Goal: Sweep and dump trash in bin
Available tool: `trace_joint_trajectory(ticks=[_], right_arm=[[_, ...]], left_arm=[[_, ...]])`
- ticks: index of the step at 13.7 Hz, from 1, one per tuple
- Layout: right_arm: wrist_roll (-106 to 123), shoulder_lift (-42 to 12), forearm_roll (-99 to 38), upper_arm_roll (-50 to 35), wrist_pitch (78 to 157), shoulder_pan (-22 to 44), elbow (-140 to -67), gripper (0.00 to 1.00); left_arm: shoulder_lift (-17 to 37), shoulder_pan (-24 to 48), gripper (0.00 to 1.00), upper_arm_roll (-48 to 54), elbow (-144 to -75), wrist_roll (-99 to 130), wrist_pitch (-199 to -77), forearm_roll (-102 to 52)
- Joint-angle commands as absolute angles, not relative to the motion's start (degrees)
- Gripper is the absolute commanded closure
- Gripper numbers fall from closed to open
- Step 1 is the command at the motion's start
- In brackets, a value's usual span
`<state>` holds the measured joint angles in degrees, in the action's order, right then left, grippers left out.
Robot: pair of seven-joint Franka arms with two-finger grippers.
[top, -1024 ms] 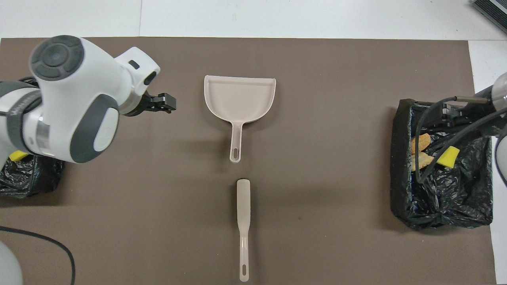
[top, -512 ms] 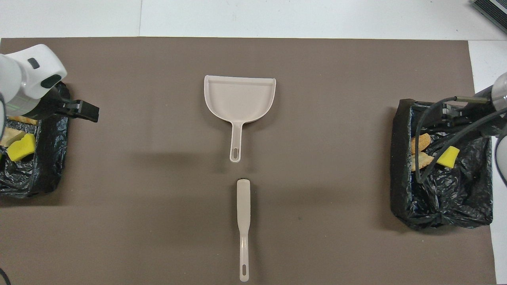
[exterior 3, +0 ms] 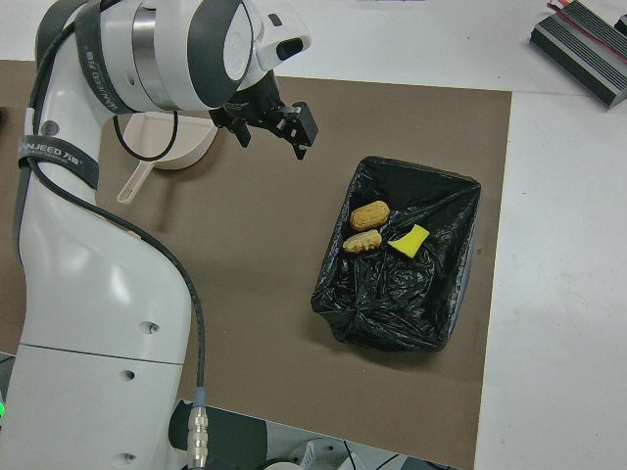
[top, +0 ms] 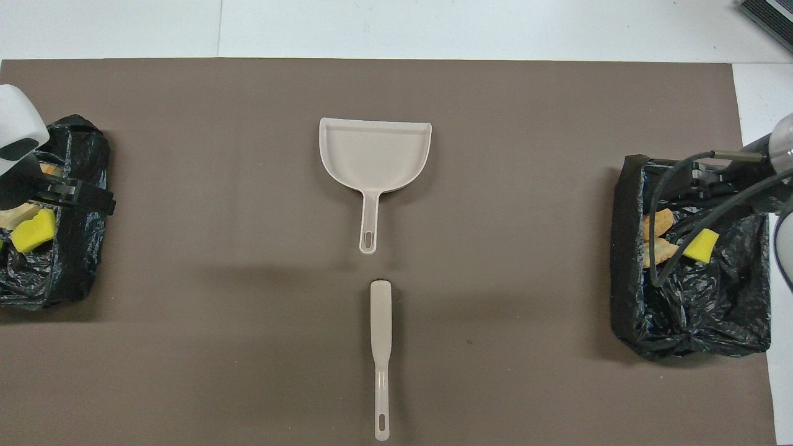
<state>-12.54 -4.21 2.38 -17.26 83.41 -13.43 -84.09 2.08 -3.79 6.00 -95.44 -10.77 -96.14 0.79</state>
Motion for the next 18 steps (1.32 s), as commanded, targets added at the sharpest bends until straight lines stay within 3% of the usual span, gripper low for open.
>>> trace_joint_trajectory(ticks=[1,8,12,18], right_arm=[[-10.9,-3.7,2.2,-17.7,83.0,-14.2,-84.6,0.00],[-10.9,-3.8,2.2,-17.7,83.0,-14.2,-84.6,0.00],[-10.9,-3.7,2.2,-17.7,83.0,-14.2,-84.6,0.00],[-10.9,-3.8,2.2,-17.7,83.0,-14.2,-84.6,0.00]], left_arm=[[-0.3,-4.5,0.00,6.0,-98.1,-12.0,-95.5,-0.1],[0.6,-3.8,0.00,6.2,-90.6,-11.6,-88.8,0.4],[0.2,1.9,0.00,1.0,-90.7,-11.3,-89.2,0.4],[0.1,1.5,0.00,0.6,-90.8,-11.8,-90.0,-0.1]])
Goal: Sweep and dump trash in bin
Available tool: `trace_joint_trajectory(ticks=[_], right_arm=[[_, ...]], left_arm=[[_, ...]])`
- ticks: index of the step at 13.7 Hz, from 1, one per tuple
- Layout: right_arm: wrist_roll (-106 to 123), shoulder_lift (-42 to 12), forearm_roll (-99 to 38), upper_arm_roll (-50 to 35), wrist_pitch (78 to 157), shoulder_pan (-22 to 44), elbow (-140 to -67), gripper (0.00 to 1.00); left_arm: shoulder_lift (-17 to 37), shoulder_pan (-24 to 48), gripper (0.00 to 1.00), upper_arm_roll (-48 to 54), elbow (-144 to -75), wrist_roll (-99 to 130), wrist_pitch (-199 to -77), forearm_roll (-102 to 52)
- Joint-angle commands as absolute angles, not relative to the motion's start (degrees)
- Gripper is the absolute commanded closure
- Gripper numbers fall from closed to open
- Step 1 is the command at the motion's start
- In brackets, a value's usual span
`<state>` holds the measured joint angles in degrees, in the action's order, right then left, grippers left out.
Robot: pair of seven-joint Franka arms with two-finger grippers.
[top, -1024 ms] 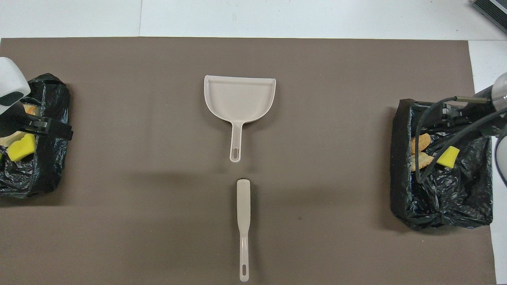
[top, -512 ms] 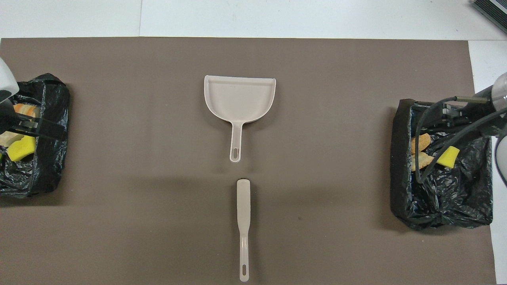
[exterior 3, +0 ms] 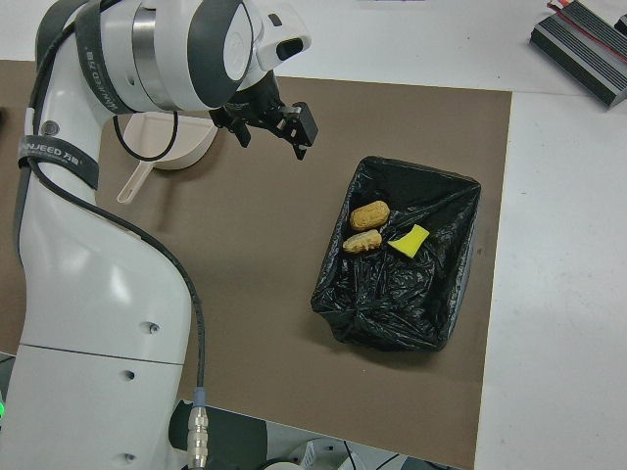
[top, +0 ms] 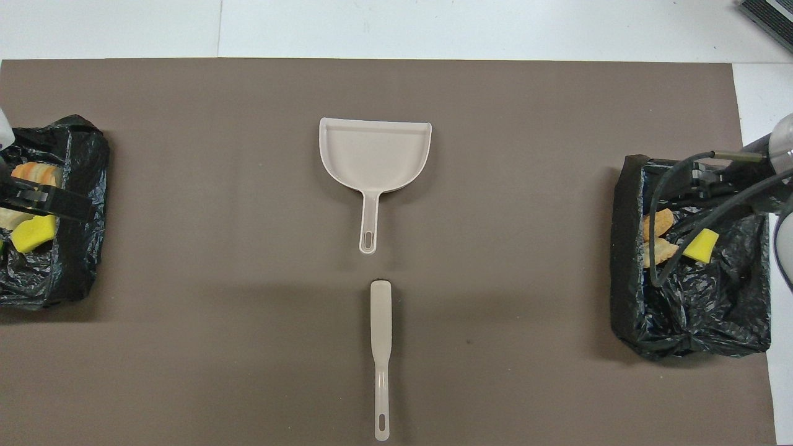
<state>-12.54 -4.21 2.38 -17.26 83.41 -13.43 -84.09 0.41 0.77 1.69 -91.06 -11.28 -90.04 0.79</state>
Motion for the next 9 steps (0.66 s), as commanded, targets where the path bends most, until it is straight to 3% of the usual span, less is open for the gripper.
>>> trace_joint_trajectory(ticks=[1,9], right_arm=[[-10.9,-3.8,2.2,-17.7,83.0,-14.2,-84.6,0.00],[-10.9,-3.8,2.2,-17.7,83.0,-14.2,-84.6,0.00]], left_arm=[[0.1,1.5,0.00,0.6,-90.9,-11.7,-90.2,-0.2],[-0.2,1.6,0.00,0.4,-91.7,-11.5,-91.1,-1.8]])
